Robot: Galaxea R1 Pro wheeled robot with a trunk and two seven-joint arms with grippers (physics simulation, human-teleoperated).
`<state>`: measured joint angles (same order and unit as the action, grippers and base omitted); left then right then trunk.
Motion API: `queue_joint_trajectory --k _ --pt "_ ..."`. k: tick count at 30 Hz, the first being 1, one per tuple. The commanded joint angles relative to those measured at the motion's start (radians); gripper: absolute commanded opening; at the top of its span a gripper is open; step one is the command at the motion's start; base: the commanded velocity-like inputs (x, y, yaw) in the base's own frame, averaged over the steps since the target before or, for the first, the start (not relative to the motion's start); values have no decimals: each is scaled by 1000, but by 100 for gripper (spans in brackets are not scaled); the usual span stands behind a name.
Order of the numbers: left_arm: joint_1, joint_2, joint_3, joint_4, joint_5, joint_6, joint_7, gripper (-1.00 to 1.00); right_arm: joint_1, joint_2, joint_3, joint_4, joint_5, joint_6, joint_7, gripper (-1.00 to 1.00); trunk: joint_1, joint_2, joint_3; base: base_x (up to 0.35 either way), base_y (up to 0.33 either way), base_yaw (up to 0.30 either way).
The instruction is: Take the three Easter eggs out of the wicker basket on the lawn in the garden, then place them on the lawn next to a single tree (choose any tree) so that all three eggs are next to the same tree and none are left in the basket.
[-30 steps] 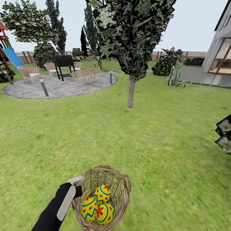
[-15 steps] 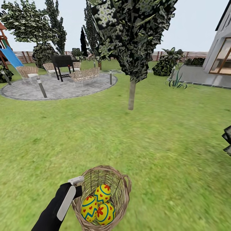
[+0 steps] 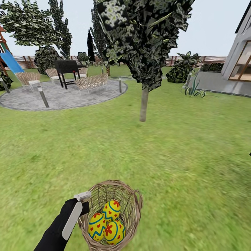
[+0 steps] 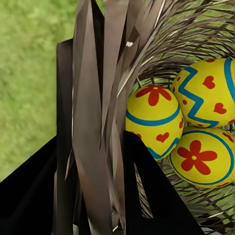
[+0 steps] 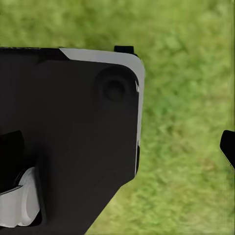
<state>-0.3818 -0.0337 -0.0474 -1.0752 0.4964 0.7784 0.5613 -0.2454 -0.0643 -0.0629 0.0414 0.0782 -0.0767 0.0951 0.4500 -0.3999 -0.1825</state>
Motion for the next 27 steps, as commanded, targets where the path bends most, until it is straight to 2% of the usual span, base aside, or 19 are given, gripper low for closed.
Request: queue_joint_trajectory --k 1,27 --pt "0 0 0 0 4 -2 0 -100 0 0 0 0 0 0 0 100 0 0 0 331 0 0" --pt "0 -2 -3 0 4 0 0 -100 0 1 0 2 0 0 0 100 0 0 0 331 0 0"
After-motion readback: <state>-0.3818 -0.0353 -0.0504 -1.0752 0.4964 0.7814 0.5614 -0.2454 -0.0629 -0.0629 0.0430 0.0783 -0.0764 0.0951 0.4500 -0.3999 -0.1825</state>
